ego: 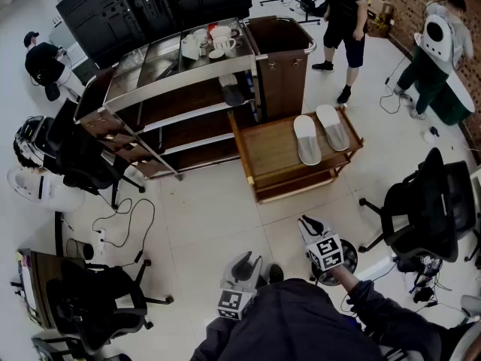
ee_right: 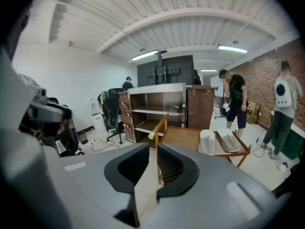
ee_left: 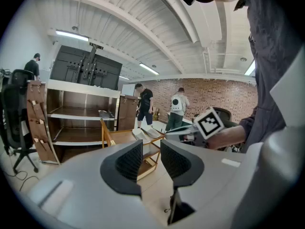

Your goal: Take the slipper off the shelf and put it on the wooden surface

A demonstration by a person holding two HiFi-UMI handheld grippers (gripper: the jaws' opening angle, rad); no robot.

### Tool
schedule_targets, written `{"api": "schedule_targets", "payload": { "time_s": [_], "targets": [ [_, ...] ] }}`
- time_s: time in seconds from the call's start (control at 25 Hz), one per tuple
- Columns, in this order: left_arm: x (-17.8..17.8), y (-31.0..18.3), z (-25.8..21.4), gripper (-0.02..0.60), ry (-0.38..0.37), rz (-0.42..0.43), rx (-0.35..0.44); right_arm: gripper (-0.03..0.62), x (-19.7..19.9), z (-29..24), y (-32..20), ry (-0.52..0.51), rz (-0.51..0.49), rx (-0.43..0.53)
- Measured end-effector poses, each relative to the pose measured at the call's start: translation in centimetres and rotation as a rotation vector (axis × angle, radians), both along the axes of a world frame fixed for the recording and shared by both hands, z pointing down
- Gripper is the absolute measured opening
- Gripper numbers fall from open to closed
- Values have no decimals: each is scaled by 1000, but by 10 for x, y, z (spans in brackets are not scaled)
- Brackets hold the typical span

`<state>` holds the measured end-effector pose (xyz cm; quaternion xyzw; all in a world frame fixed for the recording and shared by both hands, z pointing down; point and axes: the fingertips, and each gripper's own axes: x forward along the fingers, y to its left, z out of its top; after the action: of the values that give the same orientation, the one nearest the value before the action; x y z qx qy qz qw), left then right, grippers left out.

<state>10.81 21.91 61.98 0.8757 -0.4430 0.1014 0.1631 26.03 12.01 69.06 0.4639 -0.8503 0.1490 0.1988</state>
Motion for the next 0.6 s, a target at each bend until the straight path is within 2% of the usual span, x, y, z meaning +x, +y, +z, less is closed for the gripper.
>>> {"api": "schedule_targets", "payload": {
  "time_s": [0.12, 0.2, 0.32, 0.48, 0.6],
  "targets": [
    [-15, -19, 10, 126, -10, -28, -14, 62, 40, 37, -84, 54, 50, -31],
    [-25, -31, 13, 126, -19, -50, -27, 98, 59, 61, -136, 114, 53, -57],
    [-35, -40, 15, 126, -34, -66, -57, 117, 82, 97, -209, 213, 56, -102],
    [-42, -48, 9, 126, -43, -106, -84, 143, 128, 138, -302, 275, 182, -185],
    [-51, -61, 3, 126, -47, -167, -122, 147, 146, 170, -344, 313, 246, -277]
  ]
}}
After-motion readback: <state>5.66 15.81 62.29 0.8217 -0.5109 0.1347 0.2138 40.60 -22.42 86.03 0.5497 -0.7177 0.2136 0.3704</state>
